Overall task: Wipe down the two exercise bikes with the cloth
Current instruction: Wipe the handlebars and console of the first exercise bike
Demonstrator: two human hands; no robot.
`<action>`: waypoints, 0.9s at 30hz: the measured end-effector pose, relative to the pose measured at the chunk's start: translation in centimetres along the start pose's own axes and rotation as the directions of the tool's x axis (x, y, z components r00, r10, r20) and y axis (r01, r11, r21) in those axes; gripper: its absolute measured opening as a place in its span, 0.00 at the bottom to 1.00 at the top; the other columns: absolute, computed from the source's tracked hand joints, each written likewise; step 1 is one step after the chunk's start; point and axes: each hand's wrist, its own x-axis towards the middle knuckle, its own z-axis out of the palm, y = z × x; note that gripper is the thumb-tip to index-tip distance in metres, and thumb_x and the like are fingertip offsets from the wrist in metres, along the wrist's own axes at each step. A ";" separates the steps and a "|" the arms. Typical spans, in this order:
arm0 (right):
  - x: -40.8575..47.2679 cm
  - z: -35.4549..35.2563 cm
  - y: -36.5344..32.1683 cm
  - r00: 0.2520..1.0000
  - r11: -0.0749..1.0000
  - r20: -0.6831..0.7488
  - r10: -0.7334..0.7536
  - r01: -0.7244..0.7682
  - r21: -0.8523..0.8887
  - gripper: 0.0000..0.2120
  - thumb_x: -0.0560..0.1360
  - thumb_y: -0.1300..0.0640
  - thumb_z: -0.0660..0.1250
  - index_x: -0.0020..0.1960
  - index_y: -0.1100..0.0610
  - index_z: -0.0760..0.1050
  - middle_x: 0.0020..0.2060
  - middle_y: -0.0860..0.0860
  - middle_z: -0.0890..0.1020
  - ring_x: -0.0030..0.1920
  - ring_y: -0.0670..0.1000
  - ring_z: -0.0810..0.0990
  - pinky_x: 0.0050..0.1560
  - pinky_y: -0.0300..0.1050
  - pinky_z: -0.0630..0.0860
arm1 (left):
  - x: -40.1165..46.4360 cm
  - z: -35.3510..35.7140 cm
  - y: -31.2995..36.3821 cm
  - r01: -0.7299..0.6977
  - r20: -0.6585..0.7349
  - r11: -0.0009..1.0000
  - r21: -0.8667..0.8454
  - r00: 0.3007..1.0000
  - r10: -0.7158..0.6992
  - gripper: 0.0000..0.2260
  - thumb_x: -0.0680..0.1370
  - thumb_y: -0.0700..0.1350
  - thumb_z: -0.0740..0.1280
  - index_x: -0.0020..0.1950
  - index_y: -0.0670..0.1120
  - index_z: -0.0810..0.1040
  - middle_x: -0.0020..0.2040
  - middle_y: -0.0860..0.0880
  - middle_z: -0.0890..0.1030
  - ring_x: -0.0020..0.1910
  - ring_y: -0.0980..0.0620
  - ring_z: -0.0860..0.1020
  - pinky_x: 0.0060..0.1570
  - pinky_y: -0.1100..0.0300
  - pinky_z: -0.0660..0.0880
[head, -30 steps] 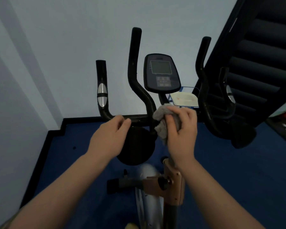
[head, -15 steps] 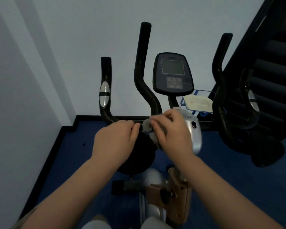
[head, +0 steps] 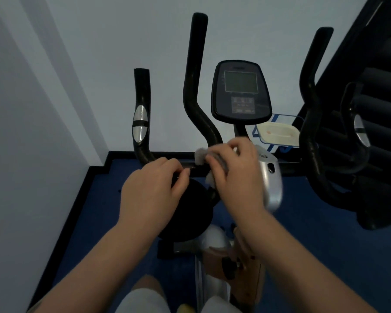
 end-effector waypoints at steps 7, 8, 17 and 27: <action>0.5 -0.4 1.0 0.986 0.987 0.060 -0.156 0.158 -0.022 0.07 0.75 0.56 0.68 0.48 0.58 0.81 0.47 0.55 0.74 0.47 0.52 0.73 0.44 0.44 0.71 | 0.3 0.0 -0.1 -0.025 0.006 1.000 0.000 1.000 0.025 0.10 0.78 0.52 0.63 0.42 0.49 0.78 0.36 0.54 0.75 0.35 0.53 0.73 0.34 0.55 0.69; 2.0 -0.2 0.9 0.991 0.991 0.045 -0.127 0.128 -0.035 0.06 0.75 0.56 0.68 0.48 0.58 0.81 0.47 0.55 0.74 0.47 0.53 0.72 0.43 0.43 0.71 | 0.3 0.0 -0.2 -0.037 0.003 0.999 0.010 0.999 0.037 0.10 0.77 0.52 0.63 0.42 0.48 0.79 0.38 0.53 0.76 0.37 0.51 0.74 0.36 0.54 0.70; -2.0 -0.6 0.6 0.994 0.994 0.042 -0.100 0.099 0.045 0.08 0.77 0.53 0.65 0.48 0.56 0.80 0.47 0.51 0.73 0.48 0.51 0.73 0.46 0.44 0.72 | 0.7 0.0 -0.3 -0.046 0.089 0.997 0.064 0.995 0.040 0.17 0.79 0.52 0.60 0.62 0.48 0.79 0.66 0.50 0.77 0.68 0.50 0.72 0.69 0.52 0.62; -2.3 -0.7 0.2 0.998 0.993 0.056 -0.007 0.000 0.117 0.04 0.76 0.54 0.66 0.49 0.52 0.78 0.47 0.45 0.70 0.48 0.48 0.72 0.46 0.38 0.69 | 0.6 0.0 -0.2 -0.029 0.075 0.999 0.012 0.997 0.028 0.12 0.78 0.48 0.65 0.58 0.47 0.80 0.57 0.51 0.81 0.59 0.51 0.78 0.63 0.56 0.66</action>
